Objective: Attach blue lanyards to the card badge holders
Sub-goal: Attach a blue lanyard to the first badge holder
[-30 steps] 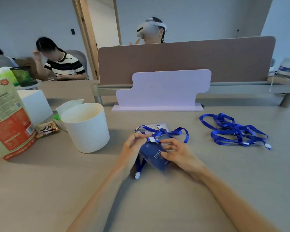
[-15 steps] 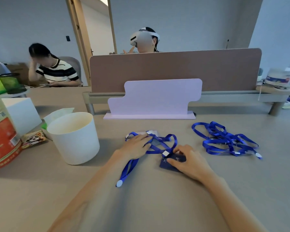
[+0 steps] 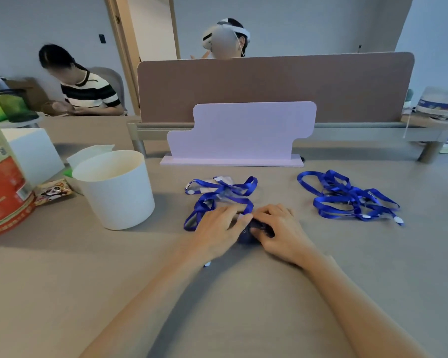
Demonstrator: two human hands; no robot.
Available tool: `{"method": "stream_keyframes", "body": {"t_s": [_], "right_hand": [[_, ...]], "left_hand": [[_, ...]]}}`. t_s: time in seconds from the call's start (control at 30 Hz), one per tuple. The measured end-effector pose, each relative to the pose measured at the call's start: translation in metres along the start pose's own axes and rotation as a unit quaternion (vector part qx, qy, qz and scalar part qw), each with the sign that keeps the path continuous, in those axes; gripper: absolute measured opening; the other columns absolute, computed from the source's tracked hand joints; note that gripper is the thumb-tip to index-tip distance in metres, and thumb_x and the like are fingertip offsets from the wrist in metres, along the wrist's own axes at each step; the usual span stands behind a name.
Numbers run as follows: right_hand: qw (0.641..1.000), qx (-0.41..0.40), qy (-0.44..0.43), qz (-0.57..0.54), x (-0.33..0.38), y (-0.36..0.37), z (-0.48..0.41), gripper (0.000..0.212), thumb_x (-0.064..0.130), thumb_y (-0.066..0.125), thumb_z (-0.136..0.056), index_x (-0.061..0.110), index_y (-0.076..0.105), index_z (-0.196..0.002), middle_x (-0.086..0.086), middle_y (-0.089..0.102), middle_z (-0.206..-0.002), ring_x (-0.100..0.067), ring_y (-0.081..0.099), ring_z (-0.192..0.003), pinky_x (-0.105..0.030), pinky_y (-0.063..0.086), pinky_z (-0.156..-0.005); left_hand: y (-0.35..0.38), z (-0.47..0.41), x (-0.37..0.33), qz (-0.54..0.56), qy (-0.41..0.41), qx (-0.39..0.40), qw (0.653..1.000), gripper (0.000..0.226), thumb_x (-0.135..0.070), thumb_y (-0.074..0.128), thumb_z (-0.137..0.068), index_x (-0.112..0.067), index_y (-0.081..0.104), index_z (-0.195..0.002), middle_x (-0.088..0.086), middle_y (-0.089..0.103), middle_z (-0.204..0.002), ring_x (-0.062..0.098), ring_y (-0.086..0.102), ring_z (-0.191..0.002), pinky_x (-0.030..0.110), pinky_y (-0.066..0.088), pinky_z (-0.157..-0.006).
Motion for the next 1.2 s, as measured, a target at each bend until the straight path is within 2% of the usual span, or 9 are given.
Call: {"method": "stream_keyframes", "body": {"t_s": [0.2,0.37,0.6,0.67,0.83,0.9,1.0,1.1,1.2], "right_hand": [[0.997,-0.048,-0.018,-0.051,0.012,-0.001,-0.003,0.042,0.027,0.064,-0.080,0.027,0.062,-0.121,0.008,0.066,-0.104,-0.018,0.051,-0.099,-0.028,0.032,-0.089],[0.997,-0.059,-0.039,-0.021,0.017,0.005,-0.005,0.018,0.024,0.060,-0.081,0.026,0.064,-0.098,0.011,0.064,-0.091,-0.018,0.050,-0.094,-0.032,0.035,-0.084],[0.992,-0.123,0.016,0.000,0.001,0.002,-0.008,0.032,0.015,0.061,-0.086,0.022,0.065,-0.117,0.006,0.067,-0.109,-0.019,0.053,-0.104,-0.026,0.024,-0.082],[0.989,-0.143,0.047,0.012,-0.007,-0.002,-0.007,0.032,0.015,0.062,-0.084,0.023,0.066,-0.115,0.004,0.067,-0.108,-0.020,0.054,-0.104,-0.027,0.024,-0.080],[0.981,-0.180,0.078,0.006,-0.011,-0.008,-0.005,0.024,0.017,0.062,-0.084,0.023,0.068,-0.107,0.005,0.068,-0.102,-0.019,0.056,-0.097,-0.027,0.022,-0.077],[0.981,-0.183,0.062,0.019,-0.007,-0.007,-0.004,0.022,0.018,0.062,-0.083,0.023,0.068,-0.104,0.007,0.067,-0.100,-0.017,0.057,-0.095,-0.026,0.022,-0.076],[0.980,-0.193,0.045,0.023,-0.002,-0.008,-0.004,0.022,0.017,0.063,-0.081,0.023,0.068,-0.102,0.008,0.067,-0.097,-0.016,0.056,-0.093,-0.025,0.022,-0.075],[0.978,-0.206,0.027,0.017,0.001,-0.007,-0.003,0.023,0.021,0.058,-0.079,0.024,0.068,-0.099,0.009,0.067,-0.094,-0.015,0.056,-0.090,-0.024,0.020,-0.074],[0.976,-0.218,0.005,0.002,0.003,-0.008,-0.003,0.024,0.022,0.056,-0.076,0.024,0.068,-0.097,0.011,0.066,-0.091,-0.014,0.055,-0.086,-0.023,0.020,-0.072]], "left_hand": [[-0.014,0.017,0.016,0.147,-0.122,-0.060,0.980,0.008,-0.028,0.071,-0.080,-0.031,0.063,-0.080,-0.013,0.068,-0.077,0.005,0.064,-0.074,0.034,0.055,-0.077],[-0.006,0.019,0.012,0.094,-0.088,-0.079,0.989,0.028,-0.040,0.079,-0.069,-0.034,0.051,-0.064,-0.015,0.054,-0.072,0.008,0.051,-0.075,0.024,0.038,-0.065],[-0.016,0.013,0.029,0.155,-0.129,-0.132,0.970,0.024,-0.022,0.058,-0.091,-0.007,0.047,-0.076,-0.011,0.055,-0.063,0.006,0.044,-0.057,0.019,0.034,-0.055],[-0.019,0.014,0.039,0.173,-0.150,-0.115,0.967,0.020,-0.022,0.058,-0.092,-0.004,0.052,-0.085,0.002,0.064,-0.073,0.010,0.054,-0.061,0.021,0.041,-0.058],[-0.024,0.015,0.045,0.176,-0.171,-0.108,0.963,0.011,-0.020,0.055,-0.094,-0.013,0.049,-0.099,-0.007,0.067,-0.070,0.016,0.060,-0.068,0.027,0.047,-0.064],[-0.025,0.016,0.044,0.132,-0.172,-0.128,0.968,0.023,-0.020,0.060,-0.092,-0.018,0.041,-0.104,-0.006,0.061,-0.082,0.010,0.056,-0.075,0.016,0.041,-0.060],[-0.029,0.018,0.044,0.055,-0.113,-0.184,0.975,0.057,-0.016,0.074,-0.080,-0.021,0.038,-0.124,-0.010,0.045,-0.107,0.009,0.041,-0.092,0.016,0.034,-0.078],[-0.027,0.016,0.040,0.015,-0.060,-0.104,0.993,0.056,-0.028,0.062,-0.090,-0.028,0.036,-0.139,-0.015,0.039,-0.129,0.009,0.031,-0.120,0.025,0.020,-0.096],[-0.016,0.016,0.037,-0.032,0.016,0.000,0.999,0.042,-0.047,0.040,-0.094,-0.039,0.047,-0.135,-0.029,0.041,-0.129,-0.003,0.024,-0.128,0.020,0.007,-0.103]]}}
Point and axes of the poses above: each hand's wrist, its own z-axis away from the middle knuckle, its own y-axis out of the palm, x = y × z, the point moved 3 cm from there along -z, towards the middle knuckle
